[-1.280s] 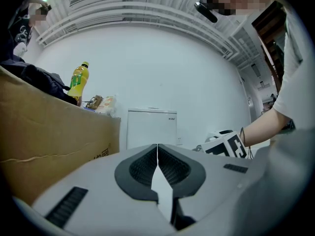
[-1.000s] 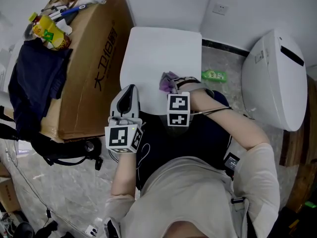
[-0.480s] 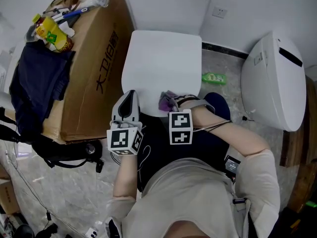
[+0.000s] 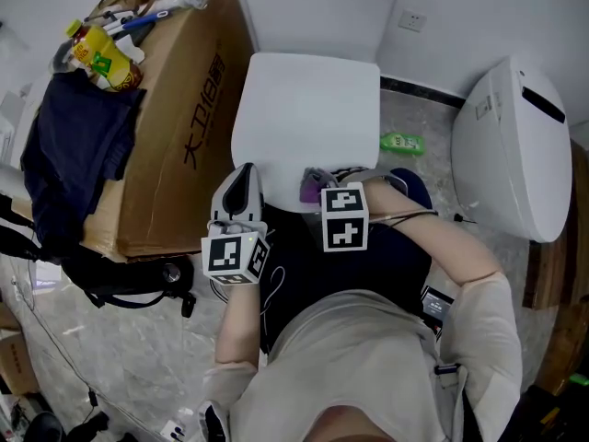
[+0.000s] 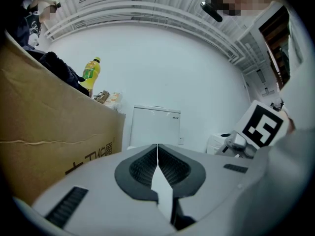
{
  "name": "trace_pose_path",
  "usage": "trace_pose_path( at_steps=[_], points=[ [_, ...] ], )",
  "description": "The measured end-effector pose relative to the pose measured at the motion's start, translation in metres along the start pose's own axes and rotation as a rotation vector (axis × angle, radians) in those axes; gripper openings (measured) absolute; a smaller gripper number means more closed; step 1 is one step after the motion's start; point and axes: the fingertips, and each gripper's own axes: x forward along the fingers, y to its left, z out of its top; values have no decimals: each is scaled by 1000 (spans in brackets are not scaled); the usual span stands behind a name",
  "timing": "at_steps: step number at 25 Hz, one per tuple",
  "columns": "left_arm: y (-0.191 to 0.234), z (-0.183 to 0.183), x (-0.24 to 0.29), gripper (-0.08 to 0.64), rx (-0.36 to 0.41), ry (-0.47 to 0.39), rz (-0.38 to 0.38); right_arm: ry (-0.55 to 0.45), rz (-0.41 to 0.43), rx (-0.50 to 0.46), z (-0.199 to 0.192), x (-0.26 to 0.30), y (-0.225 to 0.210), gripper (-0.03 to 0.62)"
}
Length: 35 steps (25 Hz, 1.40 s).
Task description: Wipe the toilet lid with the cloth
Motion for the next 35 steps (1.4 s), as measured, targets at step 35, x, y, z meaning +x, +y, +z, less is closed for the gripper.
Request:
trace_pose_path(
  at_steps=[35],
  points=[
    [10, 14, -39, 15, -2, -26, 49, 59, -772, -17, -20, 54, -348, 82]
  ],
)
